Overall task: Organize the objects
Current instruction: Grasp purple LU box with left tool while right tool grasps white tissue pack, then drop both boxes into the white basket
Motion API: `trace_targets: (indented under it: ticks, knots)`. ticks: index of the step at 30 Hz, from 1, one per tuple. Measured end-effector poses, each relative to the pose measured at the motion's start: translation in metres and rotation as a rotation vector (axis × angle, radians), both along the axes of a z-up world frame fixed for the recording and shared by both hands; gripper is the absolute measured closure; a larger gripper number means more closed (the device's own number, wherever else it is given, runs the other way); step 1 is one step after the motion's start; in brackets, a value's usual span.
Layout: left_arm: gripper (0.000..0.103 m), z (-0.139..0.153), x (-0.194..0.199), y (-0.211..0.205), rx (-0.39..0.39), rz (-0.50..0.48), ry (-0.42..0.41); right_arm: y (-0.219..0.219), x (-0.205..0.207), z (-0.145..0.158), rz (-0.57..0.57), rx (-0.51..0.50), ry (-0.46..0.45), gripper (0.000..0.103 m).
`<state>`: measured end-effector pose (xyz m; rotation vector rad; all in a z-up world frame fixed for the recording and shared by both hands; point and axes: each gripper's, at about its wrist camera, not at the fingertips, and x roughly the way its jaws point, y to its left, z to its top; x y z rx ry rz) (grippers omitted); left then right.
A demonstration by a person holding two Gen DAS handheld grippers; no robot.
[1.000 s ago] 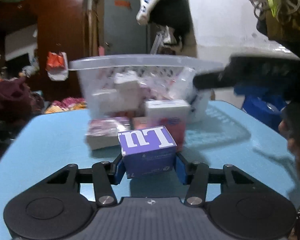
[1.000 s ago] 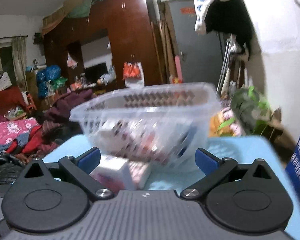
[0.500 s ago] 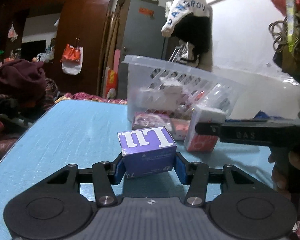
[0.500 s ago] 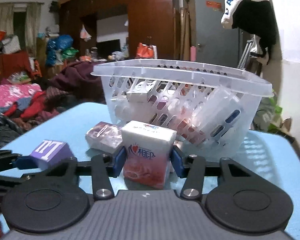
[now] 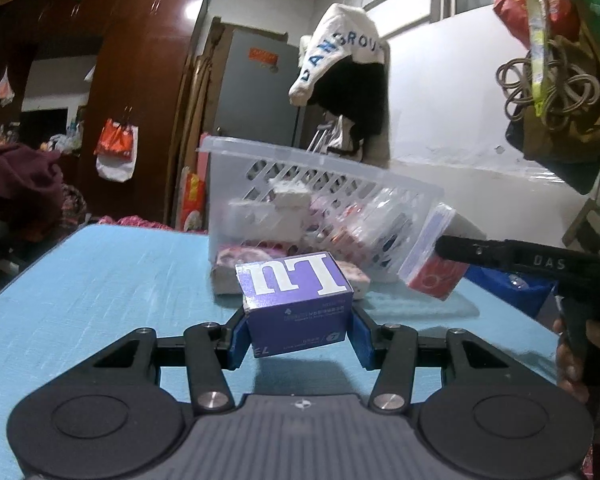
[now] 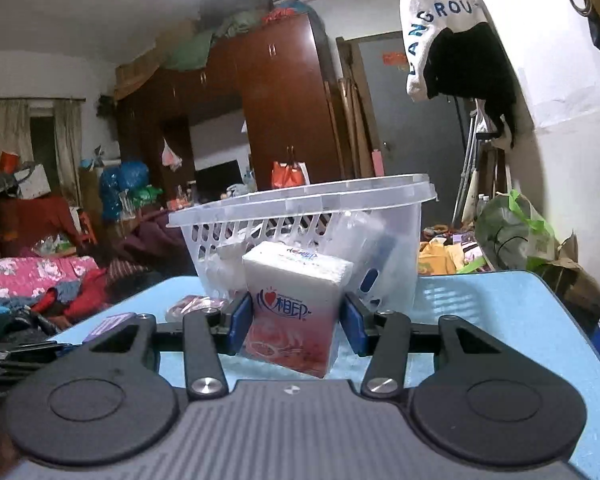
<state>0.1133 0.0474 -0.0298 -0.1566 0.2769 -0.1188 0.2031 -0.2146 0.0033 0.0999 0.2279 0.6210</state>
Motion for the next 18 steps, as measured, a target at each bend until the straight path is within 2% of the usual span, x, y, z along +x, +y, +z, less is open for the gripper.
trace_targets:
  ticks: [4,15,18]
  knots:
    - [0.049,0.003,-0.006,-0.001,0.007,0.002,-0.050,-0.004,-0.001,0.001,-0.003,0.043,-0.020,0.051]
    - [0.049,0.011,-0.016,0.016,-0.074,0.009,-0.123,-0.007,-0.011,0.000,0.008,0.093,-0.109,0.051]
    - [0.049,0.025,-0.009,0.017,-0.105,-0.007,-0.143,-0.009,-0.007,0.019,0.070,0.149,-0.064,0.051]
